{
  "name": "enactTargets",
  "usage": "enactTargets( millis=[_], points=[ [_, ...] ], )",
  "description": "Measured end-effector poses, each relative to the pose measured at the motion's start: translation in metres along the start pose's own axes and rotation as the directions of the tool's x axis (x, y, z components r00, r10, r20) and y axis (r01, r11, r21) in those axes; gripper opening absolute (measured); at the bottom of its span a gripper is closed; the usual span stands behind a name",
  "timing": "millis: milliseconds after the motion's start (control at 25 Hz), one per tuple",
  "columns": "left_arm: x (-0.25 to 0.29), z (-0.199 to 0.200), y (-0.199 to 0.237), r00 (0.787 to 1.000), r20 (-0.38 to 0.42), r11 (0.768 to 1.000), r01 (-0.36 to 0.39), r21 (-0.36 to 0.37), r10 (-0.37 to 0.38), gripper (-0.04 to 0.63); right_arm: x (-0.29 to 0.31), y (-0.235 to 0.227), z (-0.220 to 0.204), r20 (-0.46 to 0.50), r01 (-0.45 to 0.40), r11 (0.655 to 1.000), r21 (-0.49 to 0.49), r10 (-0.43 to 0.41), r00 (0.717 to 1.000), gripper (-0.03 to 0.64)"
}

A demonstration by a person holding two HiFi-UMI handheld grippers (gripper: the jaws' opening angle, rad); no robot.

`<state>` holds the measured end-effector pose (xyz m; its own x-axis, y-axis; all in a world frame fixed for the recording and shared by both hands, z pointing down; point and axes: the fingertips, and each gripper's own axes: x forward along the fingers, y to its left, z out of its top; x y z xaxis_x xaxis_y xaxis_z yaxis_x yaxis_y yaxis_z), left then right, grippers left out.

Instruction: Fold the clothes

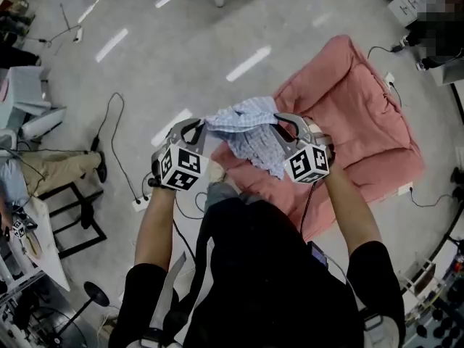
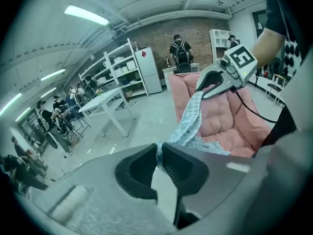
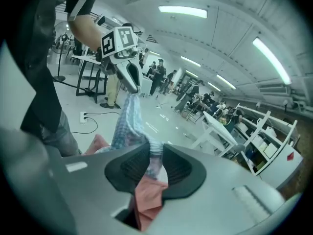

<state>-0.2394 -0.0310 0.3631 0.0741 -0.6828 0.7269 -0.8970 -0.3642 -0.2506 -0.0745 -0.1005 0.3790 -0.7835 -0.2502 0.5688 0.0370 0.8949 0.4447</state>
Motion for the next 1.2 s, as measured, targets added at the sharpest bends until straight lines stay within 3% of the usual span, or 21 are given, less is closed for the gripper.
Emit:
enactTargets(
  millis=[200, 360, 560, 720, 880, 1200],
  points=[
    [-0.053, 0.016, 0.038, 0.993, 0.053, 0.994, -0.106, -0.034, 0.108, 0.041, -0.009, -0.047, 0.07, 0.101, 0.083, 0.996, 0.027, -0.086, 0.991, 0.091],
    [-0.101, 0.008, 0.054, 0.983, 0.083, 0.985, -0.158, -0.066, 0.164, 0.041, -0.02, -0.052, 0.127, 0.177, 0.123, 0.991, 0.051, -0.131, 0.975, 0.089],
    [-0.165, -0.035, 0.072, 0.969, 0.074, 0.969, -0.23, -0.094, 0.237, 0.041, -0.02, -0.019, 0.205, 0.247, 0.145, 0.987, 0.065, -0.156, 0.956, 0.089],
    [-0.219, -0.082, 0.09, 0.958, 0.047, 0.958, -0.279, -0.072, 0.282, 0.041, -0.018, 0.027, 0.264, 0.284, 0.139, 0.983, 0.118, -0.168, 0.944, 0.089],
    [-0.271, -0.109, 0.11, 0.945, 0.051, 0.945, -0.321, -0.063, 0.324, 0.041, -0.02, 0.059, 0.329, 0.36, 0.138, 0.985, 0.101, -0.165, 0.918, 0.089],
    [-0.359, -0.151, 0.159, 0.876, 0.044, 0.875, -0.475, -0.096, 0.481, 0.041, -0.003, 0.096, 0.426, 0.467, 0.107, 0.993, 0.049, -0.117, 0.877, 0.089]
  ],
)
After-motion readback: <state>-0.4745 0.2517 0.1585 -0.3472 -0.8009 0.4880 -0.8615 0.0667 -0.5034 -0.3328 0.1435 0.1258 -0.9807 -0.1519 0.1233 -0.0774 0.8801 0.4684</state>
